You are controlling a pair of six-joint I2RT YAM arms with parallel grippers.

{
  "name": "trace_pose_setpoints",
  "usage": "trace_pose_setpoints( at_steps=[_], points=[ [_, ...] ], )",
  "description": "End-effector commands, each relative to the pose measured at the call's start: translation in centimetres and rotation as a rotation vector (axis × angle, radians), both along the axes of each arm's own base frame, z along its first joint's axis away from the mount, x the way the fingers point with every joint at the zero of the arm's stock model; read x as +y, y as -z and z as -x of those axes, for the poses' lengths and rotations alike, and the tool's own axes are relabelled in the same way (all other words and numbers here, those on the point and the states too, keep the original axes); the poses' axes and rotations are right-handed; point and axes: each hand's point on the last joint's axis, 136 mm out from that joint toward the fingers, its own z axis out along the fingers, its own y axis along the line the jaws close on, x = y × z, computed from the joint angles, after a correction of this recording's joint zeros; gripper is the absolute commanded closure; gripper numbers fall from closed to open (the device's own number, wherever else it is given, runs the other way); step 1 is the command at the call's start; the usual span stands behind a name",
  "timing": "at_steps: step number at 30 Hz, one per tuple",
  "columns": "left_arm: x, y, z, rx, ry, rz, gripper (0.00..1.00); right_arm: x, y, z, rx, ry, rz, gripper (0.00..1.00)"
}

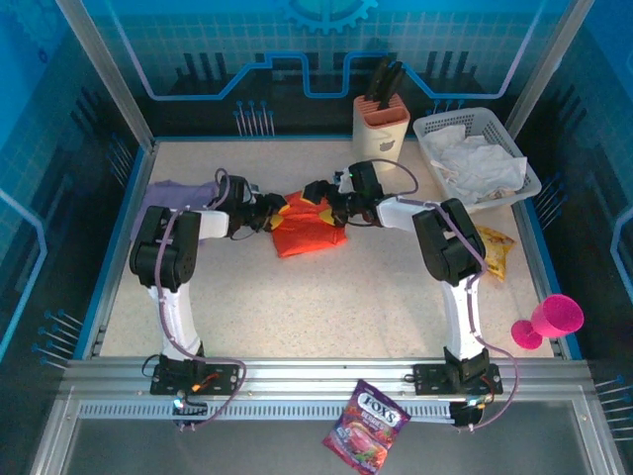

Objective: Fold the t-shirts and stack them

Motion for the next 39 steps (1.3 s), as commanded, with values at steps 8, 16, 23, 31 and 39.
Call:
trace_pose_setpoints(
  at_steps=[8,16,23,31,39],
  points=[
    [1.8,-4.2,-0.5,-0.019,0.097,-0.103,0.51,-5.8,-3.1,1.9,-0.012,-0.053,0.436,0.03],
    [1.7,-6.9,1.7,-0.026,0.158,-0.130,0.51,-6.6,0.6,2.3,0.032,-0.127,0.619,0.06],
    [2.3,-5.7,4.5,0.006,0.160,-0.141,0.51,-5.9,2.7,2.0,0.065,-0.173,0.661,0.03],
    [3.1,-4.9,5.4,0.026,0.145,-0.130,0.52,-4.1,4.2,1.2,0.028,-0.211,0.617,0.09],
    [3.8,-4.7,5.5,0.028,0.133,-0.126,0.52,-3.2,5.5,1.2,0.020,-0.224,0.588,0.25]
  ],
)
